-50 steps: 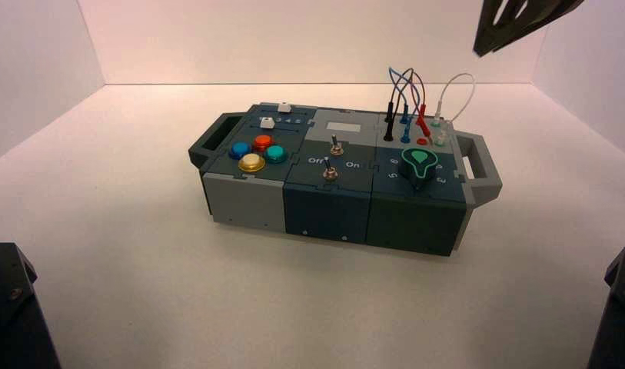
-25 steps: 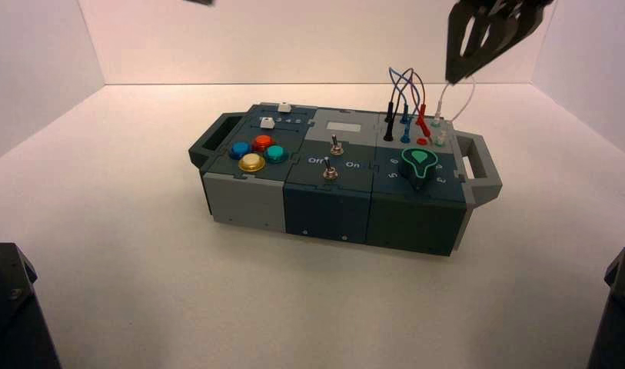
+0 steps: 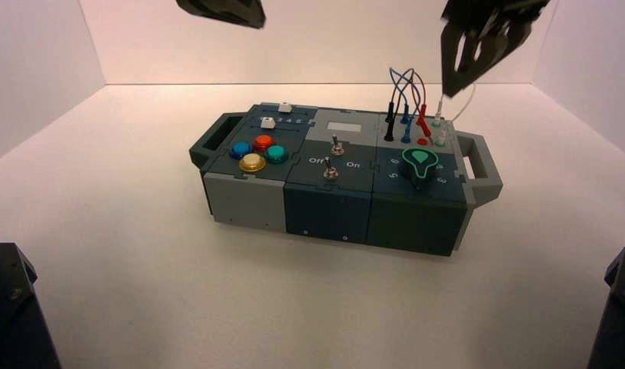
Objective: Insert the red wire.
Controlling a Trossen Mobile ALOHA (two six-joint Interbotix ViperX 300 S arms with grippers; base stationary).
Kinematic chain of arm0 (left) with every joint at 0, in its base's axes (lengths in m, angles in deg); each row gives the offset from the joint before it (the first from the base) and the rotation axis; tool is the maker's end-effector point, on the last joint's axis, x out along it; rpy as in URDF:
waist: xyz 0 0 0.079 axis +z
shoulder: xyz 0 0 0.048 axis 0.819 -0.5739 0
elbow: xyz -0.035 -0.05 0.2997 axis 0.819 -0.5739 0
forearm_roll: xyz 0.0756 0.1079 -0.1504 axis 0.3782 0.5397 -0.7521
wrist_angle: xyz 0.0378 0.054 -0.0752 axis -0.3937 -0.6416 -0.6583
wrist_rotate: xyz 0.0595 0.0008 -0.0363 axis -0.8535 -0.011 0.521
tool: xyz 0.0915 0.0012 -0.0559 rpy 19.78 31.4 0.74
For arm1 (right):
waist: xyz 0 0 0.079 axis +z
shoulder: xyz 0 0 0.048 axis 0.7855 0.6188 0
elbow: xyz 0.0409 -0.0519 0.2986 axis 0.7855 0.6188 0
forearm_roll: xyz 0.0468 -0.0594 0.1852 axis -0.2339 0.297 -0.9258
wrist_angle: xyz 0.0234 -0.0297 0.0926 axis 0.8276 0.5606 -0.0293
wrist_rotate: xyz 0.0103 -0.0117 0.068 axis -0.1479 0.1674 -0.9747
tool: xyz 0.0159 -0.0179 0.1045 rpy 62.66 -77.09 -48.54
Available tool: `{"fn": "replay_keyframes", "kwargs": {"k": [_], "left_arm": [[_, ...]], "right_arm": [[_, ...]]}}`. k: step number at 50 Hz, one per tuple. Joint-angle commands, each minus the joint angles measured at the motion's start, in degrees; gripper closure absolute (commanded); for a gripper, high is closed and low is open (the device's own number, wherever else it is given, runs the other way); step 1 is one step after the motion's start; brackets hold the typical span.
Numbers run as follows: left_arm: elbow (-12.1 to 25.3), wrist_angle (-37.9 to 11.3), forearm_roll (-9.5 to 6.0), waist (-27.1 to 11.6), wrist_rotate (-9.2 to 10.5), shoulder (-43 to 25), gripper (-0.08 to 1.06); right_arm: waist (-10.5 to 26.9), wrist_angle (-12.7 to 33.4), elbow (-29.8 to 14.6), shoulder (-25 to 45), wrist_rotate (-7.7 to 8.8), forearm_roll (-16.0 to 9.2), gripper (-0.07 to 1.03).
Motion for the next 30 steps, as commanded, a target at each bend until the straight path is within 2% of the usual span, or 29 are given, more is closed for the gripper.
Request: {"fn": "replay_keyframes", "kwargs": {"k": [1,6,16,23,30], "left_arm": [[0.1,0.9,-0.09,-1.2,1.23,0.7,1.01],[-0.2,1.1,-0.09,-2.3,1.93,0.6,1.01],[-0.4,1.4,-0.09,-3.1,2.02,0.7,1.01],[-0.4,1.2,-0.09,-3.1,2.02,0.7,1.01],[-0.4,1.1,-0.09,-3.1,2.02,0.7,1.01]], "right_arm": [[0.8,-0.5,-1.8,1.6,0.26,0.2,0.59],[1.5,-0.6,-1.8,2.9,0.26,0.2,0.58],[1.5,-1.0,-2.6,4.6,0.18,0.5,0.53],[1.5,1.1,-4.5,6.4,0.18,2.8,0.53],[1.5,3.8,-6.9,8.6,0.09,4.0,0.53]]}}
